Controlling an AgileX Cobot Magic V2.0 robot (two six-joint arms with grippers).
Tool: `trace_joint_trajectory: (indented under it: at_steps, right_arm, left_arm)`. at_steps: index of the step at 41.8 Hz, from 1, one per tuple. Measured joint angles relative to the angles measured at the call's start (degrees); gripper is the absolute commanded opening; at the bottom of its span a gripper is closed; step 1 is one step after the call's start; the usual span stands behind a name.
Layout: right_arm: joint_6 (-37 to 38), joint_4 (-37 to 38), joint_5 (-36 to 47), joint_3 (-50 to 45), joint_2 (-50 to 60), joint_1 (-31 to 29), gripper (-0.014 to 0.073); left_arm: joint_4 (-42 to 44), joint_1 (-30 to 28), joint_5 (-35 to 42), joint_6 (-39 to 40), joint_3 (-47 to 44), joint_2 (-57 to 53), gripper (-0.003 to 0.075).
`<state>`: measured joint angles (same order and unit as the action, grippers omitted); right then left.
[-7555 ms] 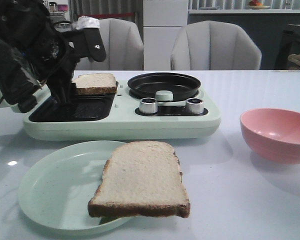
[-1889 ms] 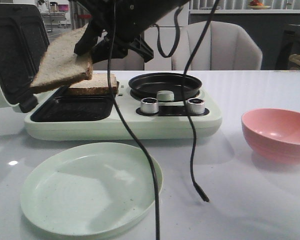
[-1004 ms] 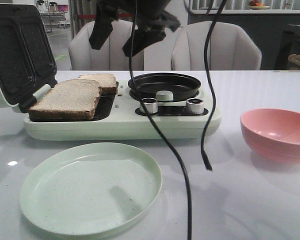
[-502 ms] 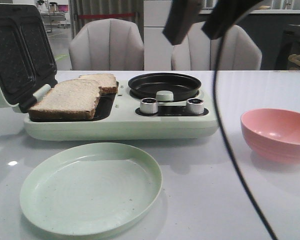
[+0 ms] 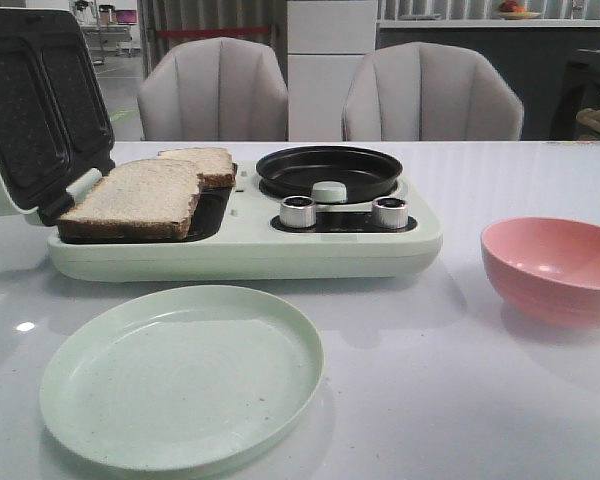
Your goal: Make breakfast with bread and shrimp
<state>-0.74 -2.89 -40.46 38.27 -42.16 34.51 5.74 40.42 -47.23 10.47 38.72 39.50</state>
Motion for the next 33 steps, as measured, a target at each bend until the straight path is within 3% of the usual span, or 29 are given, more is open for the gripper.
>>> trace_joint_trajectory:
  at_steps: [7,33]
  right_arm:
    - [0.0,0.0,-0.2,-1.92,4.7,0.0,0.0513]
    - [0.13,0.0,-0.2,-1.92,5.17,0.0,0.0513]
  left_arm:
    - [0.0,0.0,0.0,0.0,0.0,0.0,0.051]
    - [0.43,0.0,-2.56,0.0,0.83,1.86,0.051]
